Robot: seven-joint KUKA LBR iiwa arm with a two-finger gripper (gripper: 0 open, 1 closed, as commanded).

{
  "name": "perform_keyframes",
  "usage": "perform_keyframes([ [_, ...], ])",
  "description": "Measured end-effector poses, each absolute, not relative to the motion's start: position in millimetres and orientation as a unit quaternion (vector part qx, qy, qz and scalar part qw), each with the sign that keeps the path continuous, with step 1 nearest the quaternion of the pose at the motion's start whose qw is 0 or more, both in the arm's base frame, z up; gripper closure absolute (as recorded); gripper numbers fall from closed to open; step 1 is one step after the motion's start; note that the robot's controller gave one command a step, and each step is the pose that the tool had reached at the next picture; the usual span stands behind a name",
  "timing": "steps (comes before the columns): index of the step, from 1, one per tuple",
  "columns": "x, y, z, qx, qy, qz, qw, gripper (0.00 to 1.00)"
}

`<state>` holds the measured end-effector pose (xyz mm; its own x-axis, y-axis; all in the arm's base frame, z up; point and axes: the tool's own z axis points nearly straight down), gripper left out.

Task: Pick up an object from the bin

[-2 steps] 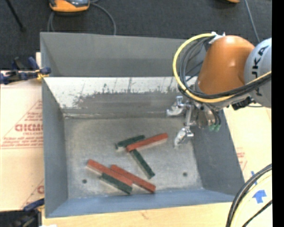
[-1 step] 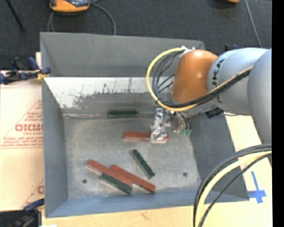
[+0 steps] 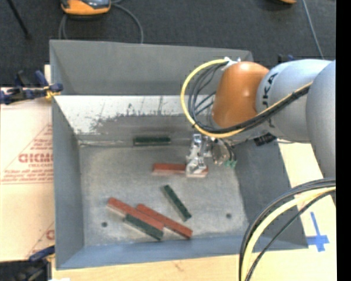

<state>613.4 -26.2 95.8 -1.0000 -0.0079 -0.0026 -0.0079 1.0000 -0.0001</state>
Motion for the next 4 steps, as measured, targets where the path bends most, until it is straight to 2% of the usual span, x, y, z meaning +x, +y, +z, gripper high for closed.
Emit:
perform_keyframes([
  [1, 621.5, -25.9, 114.9, 0.002, 1.0, 0.0, 0.002, 1.0],
  [2, 599.3, -17.4, 160.9, -0.003, 1.0, 0.0, -0.001, 1.0],
  [3, 602.5, -19.3, 189.0, -0.037, 0.999, -0.001, 0.004, 1.0],
  [4, 619.0, -33.1, 142.3, -0.031, 1.0, 0.0, 0.007, 1.0],
])
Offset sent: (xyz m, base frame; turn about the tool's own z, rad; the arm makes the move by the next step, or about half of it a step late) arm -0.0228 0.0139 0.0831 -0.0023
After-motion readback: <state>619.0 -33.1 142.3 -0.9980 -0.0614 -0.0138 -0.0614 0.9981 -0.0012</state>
